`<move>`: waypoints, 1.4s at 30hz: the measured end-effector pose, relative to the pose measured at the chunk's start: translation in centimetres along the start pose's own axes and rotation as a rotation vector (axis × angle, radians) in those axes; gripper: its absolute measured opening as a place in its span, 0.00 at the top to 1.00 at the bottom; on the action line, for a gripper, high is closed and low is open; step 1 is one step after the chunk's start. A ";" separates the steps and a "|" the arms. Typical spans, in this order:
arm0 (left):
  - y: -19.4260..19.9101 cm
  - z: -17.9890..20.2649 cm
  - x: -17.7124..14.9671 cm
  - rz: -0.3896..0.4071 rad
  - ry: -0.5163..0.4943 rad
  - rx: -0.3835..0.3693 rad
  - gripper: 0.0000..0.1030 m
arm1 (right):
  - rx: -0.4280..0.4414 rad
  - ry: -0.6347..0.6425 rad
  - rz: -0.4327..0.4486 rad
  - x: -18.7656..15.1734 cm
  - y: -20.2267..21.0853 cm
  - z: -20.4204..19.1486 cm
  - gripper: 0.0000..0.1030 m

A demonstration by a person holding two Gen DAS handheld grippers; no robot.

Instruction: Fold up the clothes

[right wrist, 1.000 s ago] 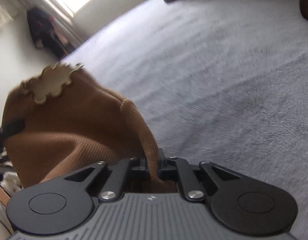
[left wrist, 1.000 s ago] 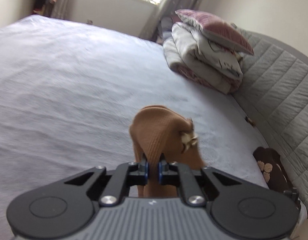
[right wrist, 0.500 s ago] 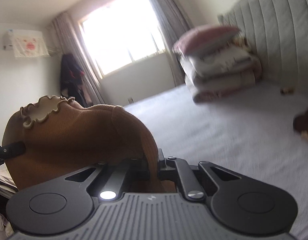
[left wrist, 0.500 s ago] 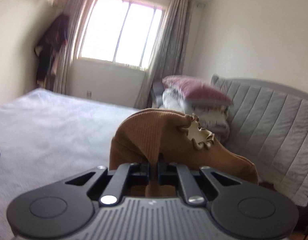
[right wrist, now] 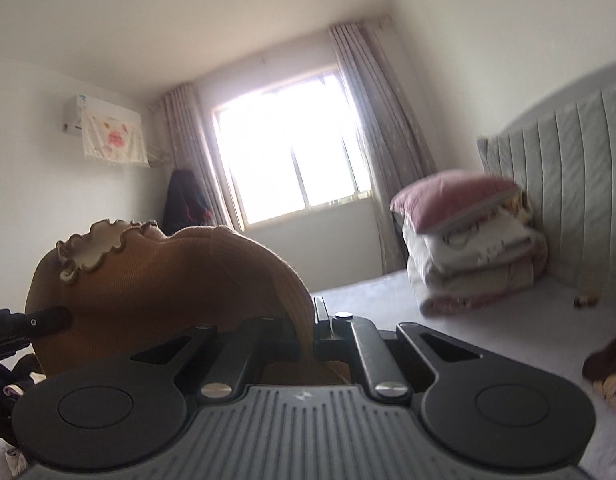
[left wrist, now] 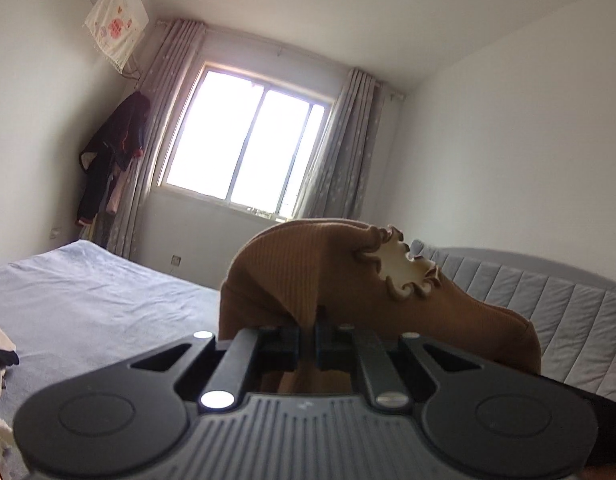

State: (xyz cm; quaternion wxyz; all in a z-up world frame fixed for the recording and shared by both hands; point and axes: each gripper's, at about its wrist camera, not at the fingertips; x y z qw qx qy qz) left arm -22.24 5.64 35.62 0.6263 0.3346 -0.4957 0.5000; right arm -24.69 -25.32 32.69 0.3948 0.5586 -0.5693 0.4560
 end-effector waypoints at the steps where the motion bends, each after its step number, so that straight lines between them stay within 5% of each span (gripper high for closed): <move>1: 0.4 0.1 0.3 0.008 0.003 -0.005 0.93 | 0.000 0.007 0.016 0.6 0.4 -0.2 0.94; 10: 2.3 0.6 1.3 0.053 -0.013 -0.007 0.93 | 0.005 0.053 0.068 3.1 3.4 -1.4 0.94; 16: 0.4 -0.4 -1.2 -0.016 -0.016 0.013 0.93 | -0.015 0.047 -0.011 0.6 1.4 -0.3 0.93; 23: -6.6 -3.3 -7.7 -0.160 0.022 0.065 0.93 | -0.077 0.034 -0.150 -5.4 -4.2 1.9 0.93; 42: -26.7 -7.4 -20.3 -0.389 0.049 0.147 0.93 | -0.237 0.113 -0.349 -17.0 -23.2 7.6 0.93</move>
Point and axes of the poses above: each gripper's, at about its wrist camera, not at the fingertips, and y roughly against the way its jaws point, z to its right, x to its top, and after that the axes turned 7 degrees about z, right-handed
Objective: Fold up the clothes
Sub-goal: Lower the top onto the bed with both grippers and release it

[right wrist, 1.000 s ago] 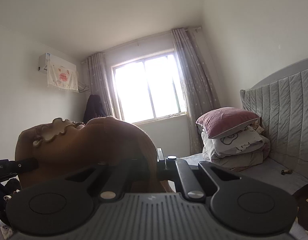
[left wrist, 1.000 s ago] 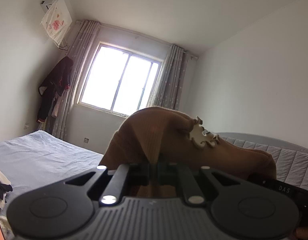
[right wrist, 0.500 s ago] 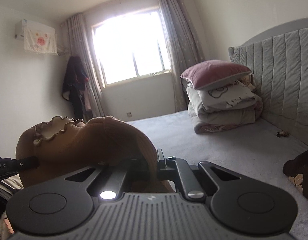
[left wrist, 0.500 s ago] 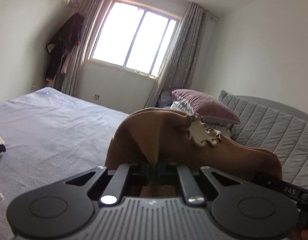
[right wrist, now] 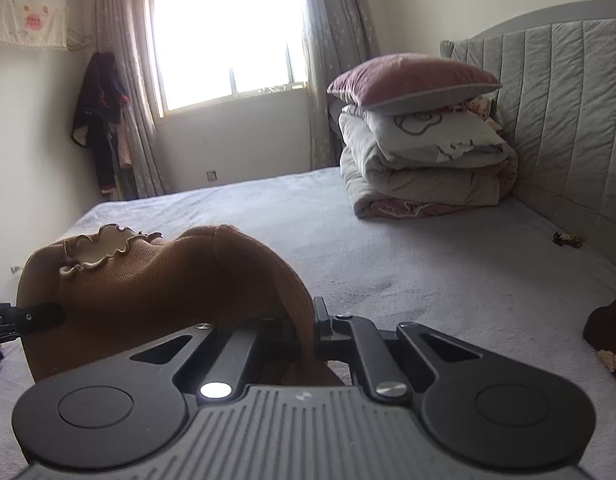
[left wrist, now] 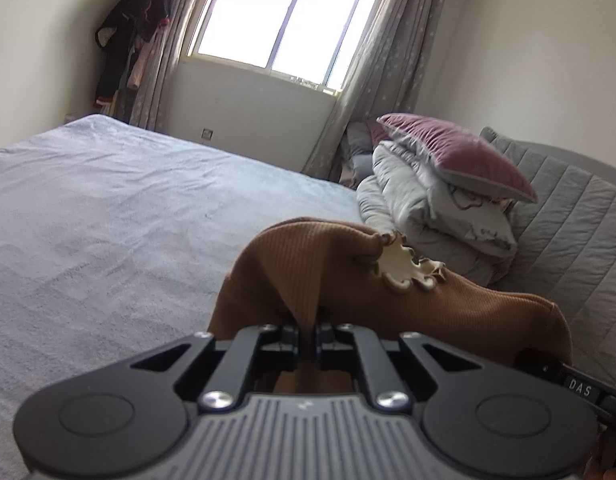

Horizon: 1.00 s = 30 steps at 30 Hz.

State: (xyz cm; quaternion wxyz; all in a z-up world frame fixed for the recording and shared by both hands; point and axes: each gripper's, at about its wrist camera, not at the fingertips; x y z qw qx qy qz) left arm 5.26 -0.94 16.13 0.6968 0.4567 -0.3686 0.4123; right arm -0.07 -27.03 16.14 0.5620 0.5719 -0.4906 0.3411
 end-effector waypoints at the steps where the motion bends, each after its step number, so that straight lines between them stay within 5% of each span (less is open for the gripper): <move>1: -1.2 -0.2 -0.3 -0.012 0.000 0.004 0.93 | -0.005 0.005 -0.011 -0.3 -1.1 -0.1 0.93; 11: -10.0 -2.7 -5.0 -0.114 0.008 0.052 0.91 | -0.041 0.052 -0.120 -5.3 -9.7 -0.6 0.93; 16: -12.1 -3.5 -6.3 -0.157 -0.002 0.051 0.75 | -0.050 0.020 -0.185 -7.5 -12.2 0.3 0.90; 20: -12.9 -4.3 -7.4 -0.206 -0.012 0.042 0.50 | -0.031 -0.035 -0.221 -8.4 -12.6 1.5 0.65; 22: -12.7 -4.7 -8.0 -0.229 -0.012 0.046 0.42 | -0.036 -0.050 -0.228 -8.7 -12.2 2.0 0.63; 30: -9.3 -7.4 -10.1 -0.316 0.023 0.098 0.35 | -0.024 -0.043 -0.303 -10.1 -9.0 3.7 0.58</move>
Point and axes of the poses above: each gripper's, at about its wrist camera, not at the fingertips, and y roughly against the way its jaws point, z to its right, x to its top, and after that the axes turned 7 degrees about z, right-handed
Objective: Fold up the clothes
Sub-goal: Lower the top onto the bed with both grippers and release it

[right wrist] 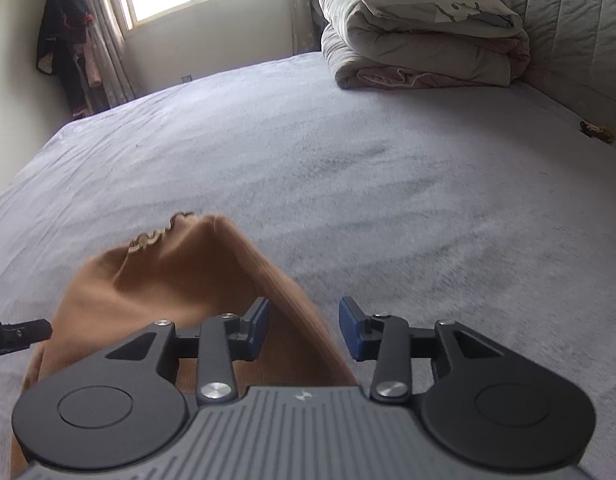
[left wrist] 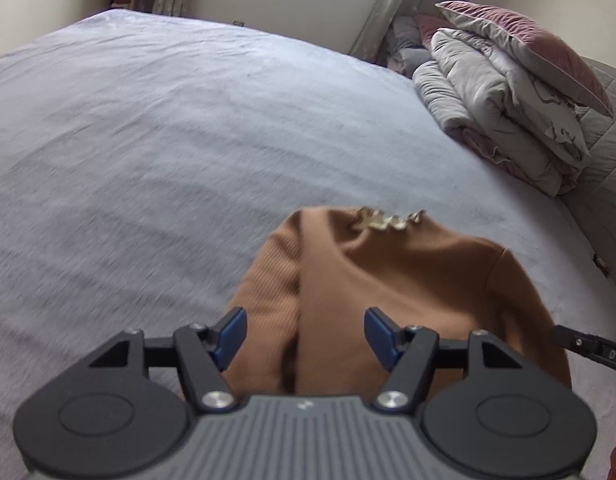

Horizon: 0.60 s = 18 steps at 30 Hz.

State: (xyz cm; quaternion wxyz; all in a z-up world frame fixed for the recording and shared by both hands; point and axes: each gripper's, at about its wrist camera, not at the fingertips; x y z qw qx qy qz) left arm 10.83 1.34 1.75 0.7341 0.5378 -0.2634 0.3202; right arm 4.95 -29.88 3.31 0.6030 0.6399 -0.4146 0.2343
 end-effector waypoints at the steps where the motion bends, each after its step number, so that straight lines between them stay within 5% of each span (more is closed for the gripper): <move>1: 0.6 -0.5 -0.4 -0.008 0.005 0.007 0.35 | 0.001 -0.002 -0.014 -0.5 0.4 0.3 0.57; 18: 8.4 -6.0 -8.4 -0.205 0.105 0.024 0.34 | 0.056 -0.164 -0.217 -8.3 8.2 6.5 0.57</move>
Point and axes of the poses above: each gripper's, at about its wrist camera, not at the fingertips, and y roughly against the way its jaws point, z to its right, x to its top, and after that the axes turned 7 degrees about z, right-handed
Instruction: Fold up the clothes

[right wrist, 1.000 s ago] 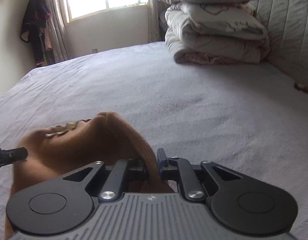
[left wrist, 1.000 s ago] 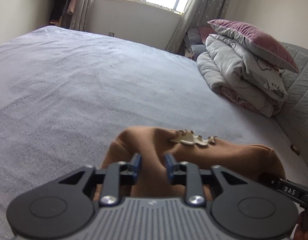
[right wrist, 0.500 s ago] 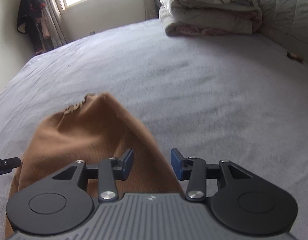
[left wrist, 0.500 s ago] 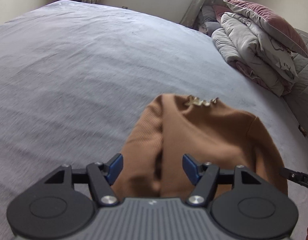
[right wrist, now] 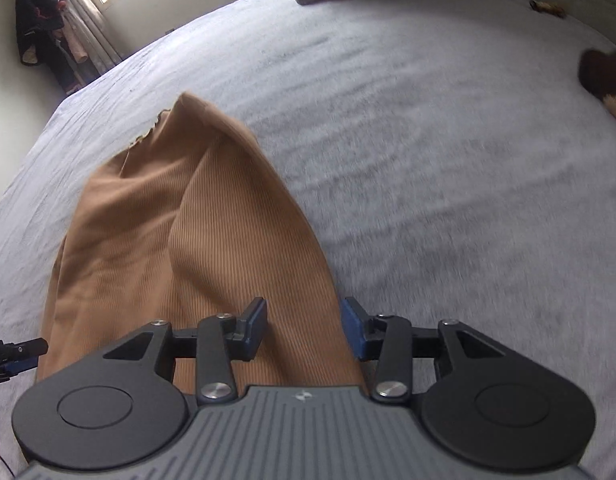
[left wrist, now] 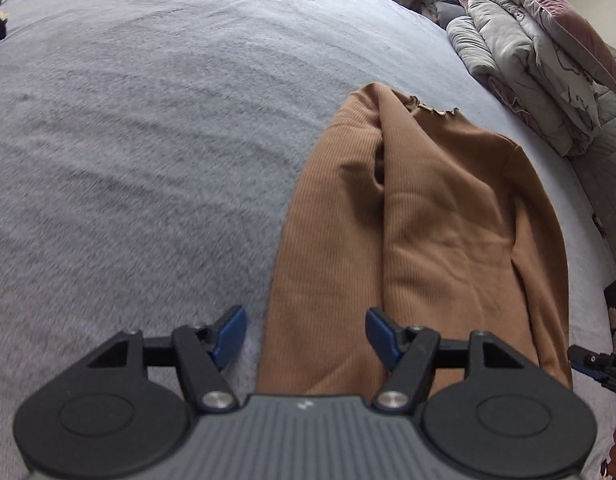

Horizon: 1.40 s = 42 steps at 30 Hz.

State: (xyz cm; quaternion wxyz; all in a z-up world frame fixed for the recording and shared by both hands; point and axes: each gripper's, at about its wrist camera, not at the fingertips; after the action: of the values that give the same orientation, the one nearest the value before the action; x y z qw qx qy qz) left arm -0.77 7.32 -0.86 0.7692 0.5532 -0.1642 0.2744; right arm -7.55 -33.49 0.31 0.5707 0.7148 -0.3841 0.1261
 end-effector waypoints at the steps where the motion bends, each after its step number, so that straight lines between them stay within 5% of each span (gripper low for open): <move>1: 0.2 0.1 -0.2 -0.008 0.005 0.006 0.34 | 0.007 -0.015 -0.002 -0.4 0.2 0.2 0.57; 6: 1.0 0.8 -1.8 -0.042 -0.010 0.001 0.36 | 0.008 -0.118 0.021 -2.1 0.5 1.0 0.65; 8: 1.3 1.3 -2.5 -0.038 -0.043 0.013 0.39 | 0.003 -0.112 0.042 -2.6 0.7 0.9 0.81; 14: 2.3 1.8 -4.0 0.042 -0.125 0.097 0.94 | -0.034 -0.076 0.106 -2.7 1.8 0.2 0.95; 22: 3.7 1.5 -3.5 0.153 -0.200 0.180 0.95 | -0.199 0.027 0.303 -0.8 4.0 1.4 0.96; 31: 4.0 -1.5 -0.3 0.341 -0.252 0.470 0.95 | -0.449 0.126 0.461 1.0 4.8 4.7 1.00; 34: 3.9 -2.4 0.3 0.373 -0.261 0.514 0.93 | -0.410 0.063 0.440 1.3 5.0 6.6 0.99; 42: 6.0 -2.6 -0.8 0.350 -0.133 0.391 0.79 | -0.181 -0.038 0.323 0.4 6.1 7.4 0.87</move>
State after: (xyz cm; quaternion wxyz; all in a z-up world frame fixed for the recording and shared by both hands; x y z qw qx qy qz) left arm -5.16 11.01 2.44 0.5761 0.6712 -0.2516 0.3929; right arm -13.44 -40.76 2.61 0.5977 0.5918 -0.5142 0.1677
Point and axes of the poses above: each gripper's, at about its wrist camera, not at the fingertips, and y roughly against the way its jaws point, z to its right, x to its top, and after that the axes turned 7 degrees about z, right-handed
